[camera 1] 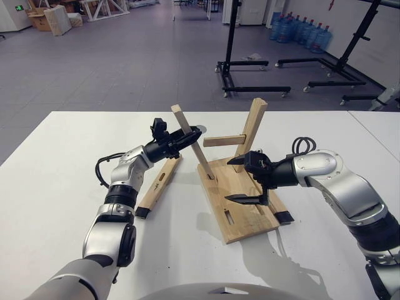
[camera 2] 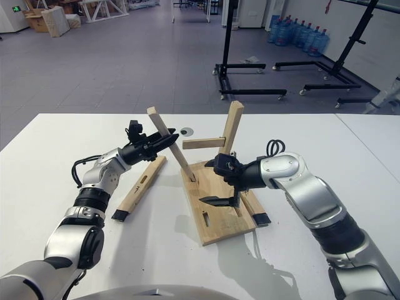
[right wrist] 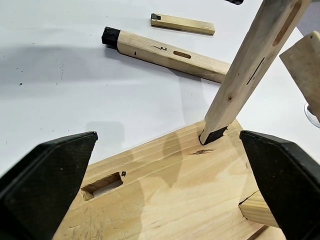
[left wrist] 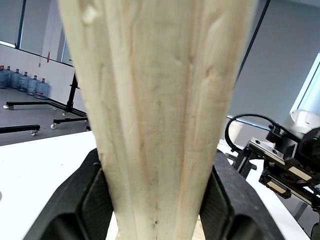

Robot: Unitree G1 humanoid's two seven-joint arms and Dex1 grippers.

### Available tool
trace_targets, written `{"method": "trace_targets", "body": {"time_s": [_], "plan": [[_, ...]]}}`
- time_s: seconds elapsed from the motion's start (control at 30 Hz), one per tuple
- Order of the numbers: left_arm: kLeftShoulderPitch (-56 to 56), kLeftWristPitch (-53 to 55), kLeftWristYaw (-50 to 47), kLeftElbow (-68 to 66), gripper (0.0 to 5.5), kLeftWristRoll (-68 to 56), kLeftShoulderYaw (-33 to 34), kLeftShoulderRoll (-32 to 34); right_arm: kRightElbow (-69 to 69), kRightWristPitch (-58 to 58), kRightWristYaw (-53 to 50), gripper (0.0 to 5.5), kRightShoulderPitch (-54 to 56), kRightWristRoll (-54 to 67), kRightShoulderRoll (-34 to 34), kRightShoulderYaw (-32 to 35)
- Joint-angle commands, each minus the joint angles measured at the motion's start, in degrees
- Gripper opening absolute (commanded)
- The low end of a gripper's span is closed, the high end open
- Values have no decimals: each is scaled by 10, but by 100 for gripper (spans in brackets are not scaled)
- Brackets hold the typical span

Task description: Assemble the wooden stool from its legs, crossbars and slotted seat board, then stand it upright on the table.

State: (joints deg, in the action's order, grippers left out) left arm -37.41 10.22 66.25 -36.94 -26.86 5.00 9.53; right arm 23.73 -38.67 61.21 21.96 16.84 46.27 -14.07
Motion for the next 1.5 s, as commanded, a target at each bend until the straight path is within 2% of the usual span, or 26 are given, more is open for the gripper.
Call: {"method": "trace_targets", "body": {"time_s": [0.03,0.43,1.5], "plan": [[14,13,-12,19,206,11,-6,11,6,-7,-2,525,8,4,-1,-4],[43,78,-50,165,206,-29,4,19,7,-9,-3,525,6,6,-1,-4],[36,27,-52,91,206,-9,-18,2,14,-18,-4,525,7,8,-4,-9]]}}
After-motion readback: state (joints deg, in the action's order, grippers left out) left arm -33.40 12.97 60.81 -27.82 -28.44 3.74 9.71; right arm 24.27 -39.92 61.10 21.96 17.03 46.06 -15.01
